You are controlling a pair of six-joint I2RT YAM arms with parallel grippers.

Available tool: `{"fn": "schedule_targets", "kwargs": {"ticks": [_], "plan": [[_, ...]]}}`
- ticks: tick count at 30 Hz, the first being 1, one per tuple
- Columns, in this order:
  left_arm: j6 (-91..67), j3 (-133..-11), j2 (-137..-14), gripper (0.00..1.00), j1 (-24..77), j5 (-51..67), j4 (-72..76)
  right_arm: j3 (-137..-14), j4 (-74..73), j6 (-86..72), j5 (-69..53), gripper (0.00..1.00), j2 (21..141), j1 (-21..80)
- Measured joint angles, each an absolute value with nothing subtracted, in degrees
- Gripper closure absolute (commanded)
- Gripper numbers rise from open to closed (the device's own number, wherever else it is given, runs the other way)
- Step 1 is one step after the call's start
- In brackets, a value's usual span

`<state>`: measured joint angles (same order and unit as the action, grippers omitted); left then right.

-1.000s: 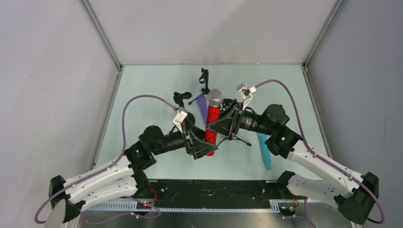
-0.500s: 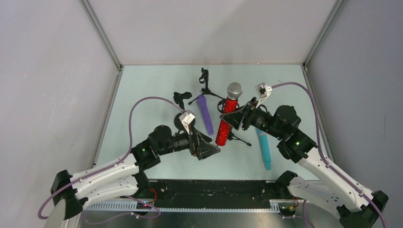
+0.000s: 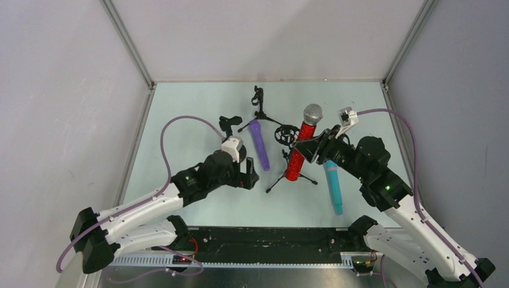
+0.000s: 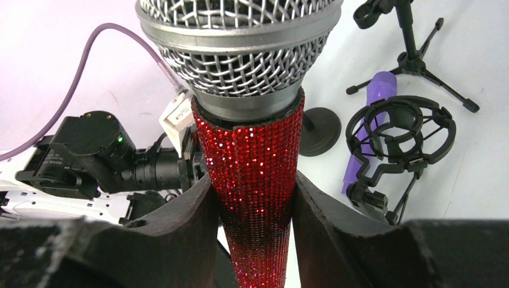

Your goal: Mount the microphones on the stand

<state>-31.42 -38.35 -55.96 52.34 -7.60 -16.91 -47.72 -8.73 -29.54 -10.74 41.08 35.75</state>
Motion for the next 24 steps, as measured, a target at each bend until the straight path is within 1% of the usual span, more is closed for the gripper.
{"fn": "schedule_targets", "kwargs": {"ticks": [5, 9, 18, 24], "plan": [[-30.9, -38.6, -55.8, 0.00, 48.4, -13.9, -23.6, -47.7, -9.6, -28.8, -10.4, 1.00, 41.1, 35.4], [-29.5, -40.2, -53.6, 0.00, 47.8, -19.4, -28.5, -47.7, -9.6, -28.4, -10.0, 1.00, 41.1, 35.2], [-23.4, -44.8, -40.7, 0.00, 47.8, -29.5, -31.5, -47.7, -9.2, -27.7, -9.5, 1.00, 41.6, 34.4], [-19.3, -46.8, -33.8, 0.00, 47.8, -32.3, -31.5, -47.7, -7.0, -27.2, -9.5, 1.00, 42.4, 33.5]]}}
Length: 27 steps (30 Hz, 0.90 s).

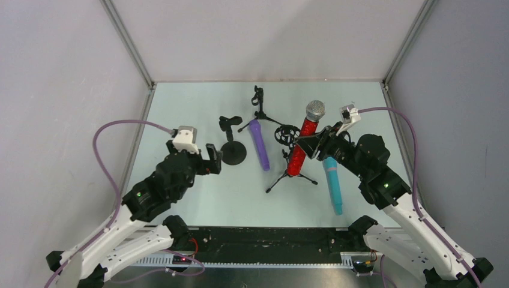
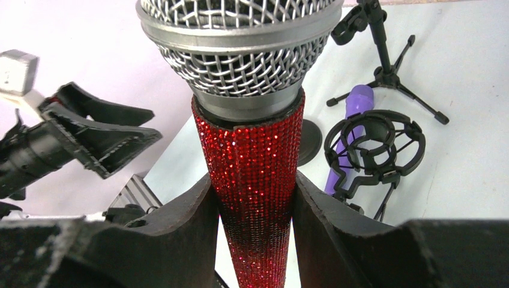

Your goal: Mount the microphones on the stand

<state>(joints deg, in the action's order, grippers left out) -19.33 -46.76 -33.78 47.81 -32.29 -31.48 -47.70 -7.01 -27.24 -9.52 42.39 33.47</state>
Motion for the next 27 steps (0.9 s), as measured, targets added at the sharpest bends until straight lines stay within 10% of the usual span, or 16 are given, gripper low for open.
{"fn": "schedule_targets", "kwargs": {"ticks": [27], "plan": [[-21.1, -41.3, -32.2, 0.00, 47.8, -30.8, -32.7, -47.7, 13.9, -27.6, -12.3, 0.98, 56.3, 26.0]]}}
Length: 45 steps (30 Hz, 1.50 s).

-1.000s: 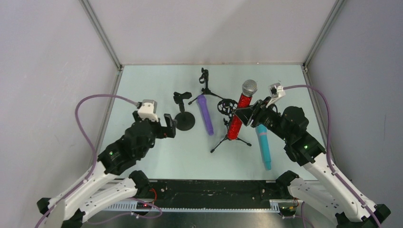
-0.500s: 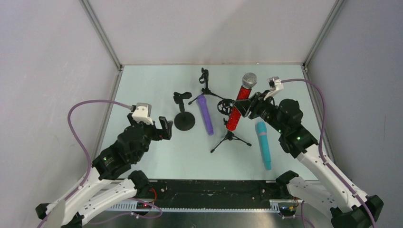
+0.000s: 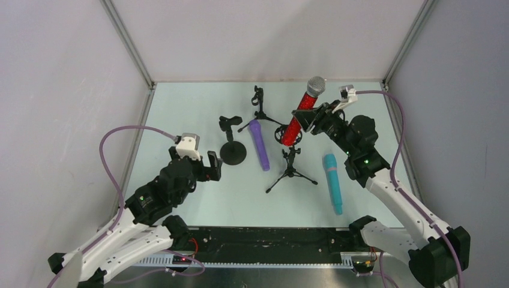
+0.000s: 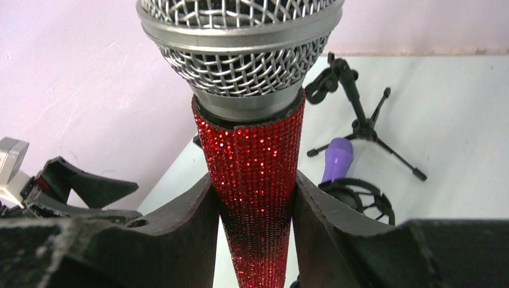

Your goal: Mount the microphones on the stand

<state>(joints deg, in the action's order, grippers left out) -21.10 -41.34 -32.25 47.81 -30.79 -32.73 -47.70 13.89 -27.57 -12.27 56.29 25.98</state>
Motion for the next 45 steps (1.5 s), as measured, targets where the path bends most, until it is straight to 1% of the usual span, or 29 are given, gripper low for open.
{"fn": "schedule_targets", "kwargs": {"ticks": [3, 9, 20, 30, 45], "plan": [[-21.0, -41.3, -32.6, 0.00, 47.8, -30.8, -32.7, -47.7, 17.6, -27.3, -12.4, 0.96, 58.3, 25.1], [-20.4, -41.3, -34.0, 0.00, 47.8, -30.8, -32.8, -50.4, 19.4, -25.5, -12.6, 0.95, 62.4, 24.2], [-16.1, -41.5, -35.1, 0.00, 47.8, -32.2, -34.2, -56.7, 19.5, -20.3, -13.9, 1.00, 69.1, 23.9], [-10.5, -41.8, -30.5, 0.00, 47.8, -36.8, -38.4, -56.9, 19.4, -12.8, -15.8, 1.00, 69.2, 24.4], [-10.0, -41.8, -28.4, 0.00, 47.8, -37.3, -40.0, -56.8, 19.0, -2.6, -15.7, 1.00, 69.2, 29.1]]}}
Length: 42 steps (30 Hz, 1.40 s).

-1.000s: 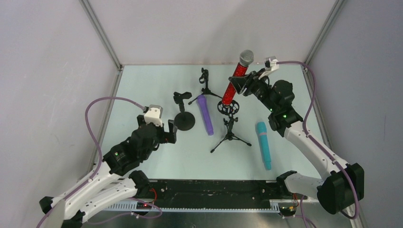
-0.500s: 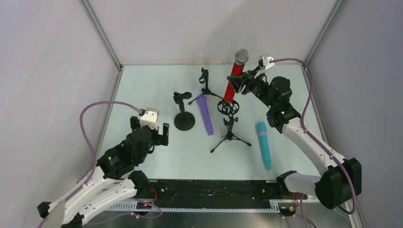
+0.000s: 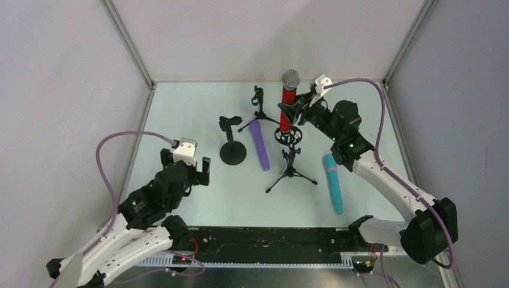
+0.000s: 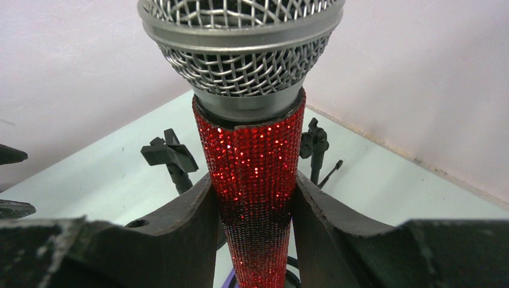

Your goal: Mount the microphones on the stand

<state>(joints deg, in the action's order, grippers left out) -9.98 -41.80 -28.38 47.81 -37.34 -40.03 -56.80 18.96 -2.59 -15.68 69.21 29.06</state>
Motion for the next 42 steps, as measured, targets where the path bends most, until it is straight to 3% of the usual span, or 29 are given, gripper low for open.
{"fn": "schedule_targets", "kwargs": {"ticks": [42], "plan": [[-10.0, -41.8, -31.6, 0.00, 47.8, -37.9, -40.4, -48.5, 25.1, -2.2, -13.0, 1.00, 67.8, 28.0]]}}
